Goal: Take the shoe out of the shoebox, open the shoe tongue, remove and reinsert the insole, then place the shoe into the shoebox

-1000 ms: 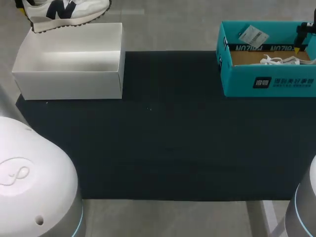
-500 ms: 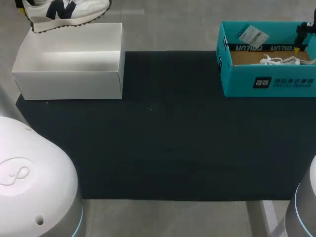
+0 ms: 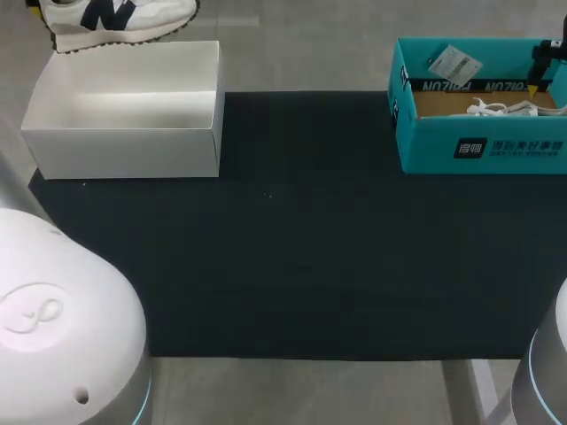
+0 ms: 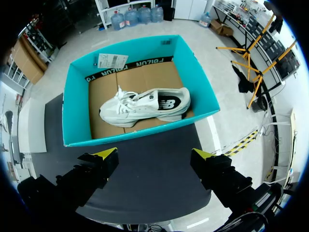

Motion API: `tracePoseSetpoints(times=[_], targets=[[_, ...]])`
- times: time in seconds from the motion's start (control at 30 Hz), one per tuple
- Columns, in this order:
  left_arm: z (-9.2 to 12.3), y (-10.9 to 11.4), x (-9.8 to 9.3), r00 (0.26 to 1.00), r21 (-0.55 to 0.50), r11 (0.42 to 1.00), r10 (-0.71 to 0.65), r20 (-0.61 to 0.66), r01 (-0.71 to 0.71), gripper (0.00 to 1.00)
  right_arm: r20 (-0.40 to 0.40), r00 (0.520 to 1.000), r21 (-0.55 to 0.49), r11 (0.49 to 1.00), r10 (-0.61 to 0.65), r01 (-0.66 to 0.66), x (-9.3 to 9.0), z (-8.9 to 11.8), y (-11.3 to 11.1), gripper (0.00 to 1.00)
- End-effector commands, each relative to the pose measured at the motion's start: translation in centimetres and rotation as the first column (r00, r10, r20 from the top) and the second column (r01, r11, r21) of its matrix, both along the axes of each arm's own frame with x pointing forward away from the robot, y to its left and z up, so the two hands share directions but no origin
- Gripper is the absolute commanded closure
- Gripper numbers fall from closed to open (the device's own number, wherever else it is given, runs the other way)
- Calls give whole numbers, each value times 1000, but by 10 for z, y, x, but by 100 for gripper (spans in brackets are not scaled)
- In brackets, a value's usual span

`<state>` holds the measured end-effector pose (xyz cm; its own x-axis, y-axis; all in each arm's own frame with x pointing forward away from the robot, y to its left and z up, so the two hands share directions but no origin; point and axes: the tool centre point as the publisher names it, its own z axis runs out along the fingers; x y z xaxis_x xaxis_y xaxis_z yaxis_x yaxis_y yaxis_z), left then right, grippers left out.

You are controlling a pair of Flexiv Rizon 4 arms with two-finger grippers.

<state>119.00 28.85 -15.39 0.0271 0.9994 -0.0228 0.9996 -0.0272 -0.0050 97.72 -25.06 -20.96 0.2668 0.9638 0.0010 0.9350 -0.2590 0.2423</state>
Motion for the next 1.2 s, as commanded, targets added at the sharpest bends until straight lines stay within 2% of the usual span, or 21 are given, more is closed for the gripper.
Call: tracePoseSetpoints(times=[0.03, 0.23, 0.47, 0.63, 0.8, 1.2], targets=[[18, -11, -42, 996, 15, 1000, 2, 90, -3, 100, 0, 1000, 1, 1000, 1, -1, 0, 0, 0, 0], [28, -34, -79, 984, 47, 999, 2, 177, -10, 100, 0, 1000, 1, 1000, 1, -1, 0, 0, 0, 0], [27, -67, -122, 965, 120, 993, -27, 259, -5, 100, 0, 1000, 1, 1000, 1, -1, 0, 0, 0, 0], [24, -87, -149, 960, 89, 996, -42, 276, 18, 100, 0, 1000, 1, 1000, 1, -1, 0, 0, 0, 0], [24, -108, -178, 943, 102, 995, -48, 328, 15, 100, 0, 1000, 1, 1000, 1, -1, 0, 0, 0, 0], [39, -160, -247, 911, 107, 994, -38, 410, -7, 100, 0, 1000, 1, 1000, 1, -1, 0, 0, 0, 0]])
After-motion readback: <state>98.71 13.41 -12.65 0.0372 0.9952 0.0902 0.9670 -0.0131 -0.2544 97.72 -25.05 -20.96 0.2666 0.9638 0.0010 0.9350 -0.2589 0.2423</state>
